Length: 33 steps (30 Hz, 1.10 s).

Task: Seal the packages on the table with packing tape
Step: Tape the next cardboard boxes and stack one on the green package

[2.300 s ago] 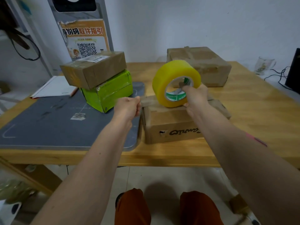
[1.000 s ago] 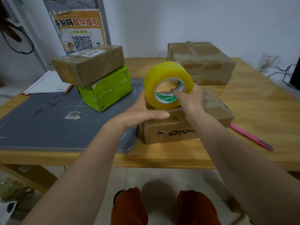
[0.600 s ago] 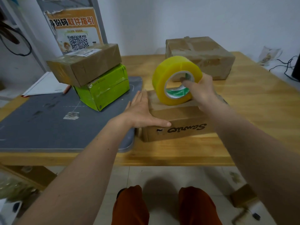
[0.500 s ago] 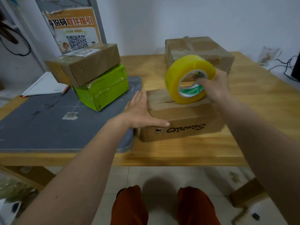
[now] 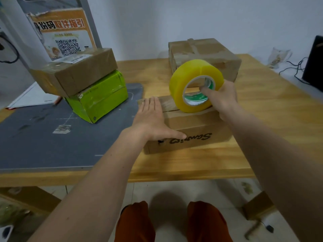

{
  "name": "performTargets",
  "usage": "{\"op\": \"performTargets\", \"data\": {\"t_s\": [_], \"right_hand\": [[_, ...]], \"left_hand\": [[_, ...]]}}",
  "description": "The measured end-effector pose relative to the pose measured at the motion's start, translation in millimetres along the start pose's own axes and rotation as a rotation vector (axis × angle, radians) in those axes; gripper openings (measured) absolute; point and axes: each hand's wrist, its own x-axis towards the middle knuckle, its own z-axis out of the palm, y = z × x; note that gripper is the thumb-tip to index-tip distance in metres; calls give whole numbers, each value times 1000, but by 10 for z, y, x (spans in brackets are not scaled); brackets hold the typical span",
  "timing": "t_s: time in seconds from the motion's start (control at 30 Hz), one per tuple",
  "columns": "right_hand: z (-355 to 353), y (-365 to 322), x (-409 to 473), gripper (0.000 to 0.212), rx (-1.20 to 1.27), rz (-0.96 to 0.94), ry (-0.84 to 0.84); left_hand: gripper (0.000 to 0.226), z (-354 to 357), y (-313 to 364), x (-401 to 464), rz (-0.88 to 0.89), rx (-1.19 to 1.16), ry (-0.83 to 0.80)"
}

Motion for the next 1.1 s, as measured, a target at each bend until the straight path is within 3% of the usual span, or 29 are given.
{"op": "performTargets", "data": {"t_s": [0.1, 0.23, 0.37, 0.47, 0.6, 0.73, 0.97, 1.1], "right_hand": [[-87, -68, 85, 21, -99, -52, -38], [-358, -48, 189, 27, -174, -50, 49], [-304, 39, 90, 8, -77, 56, 99], [-240, 98, 30, 22, -27, 111, 77], [-204, 85, 32, 9, -29, 94, 78], [-117, 46, 5, 27, -85, 63, 96], [-265, -15, 52, 17, -196, 42, -5], [-559, -7, 196, 15, -123, 88, 55]], "left_hand": [[155, -14, -1, -8, -10, 12, -13], [154, -24, 32, -8, -6, 11, -26], [152, -88, 84, 21, -24, 76, -83], [150, -98, 218, 37, -28, 108, -102], [145, -68, 577, 103, 20, 65, -67], [142, -35, 655, 147, 5, 48, -25], [142, -3, 635, 155, 3, 48, -2], [145, 28, 615, 146, 7, 22, 4]]}}
